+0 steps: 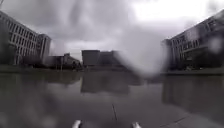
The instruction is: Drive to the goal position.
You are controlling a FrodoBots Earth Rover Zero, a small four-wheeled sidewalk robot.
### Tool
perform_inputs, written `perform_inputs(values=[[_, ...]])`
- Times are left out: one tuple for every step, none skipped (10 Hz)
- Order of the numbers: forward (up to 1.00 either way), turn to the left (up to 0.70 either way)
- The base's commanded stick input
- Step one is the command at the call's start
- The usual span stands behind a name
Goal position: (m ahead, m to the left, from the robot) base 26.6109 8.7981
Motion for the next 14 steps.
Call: perform_inputs(values=[[0.70,0.00],[0.70,0.00],[0.70,0.00],[0.70,0.00],[0.70,0.00],[0.70,0.00],[0.70,0.00],[0.70,0.00],[0.70,0.00],[0.70,0.00],[0.70,0.00],[0.70,0.00],[0.70,0.00],[0.70,0.00]])
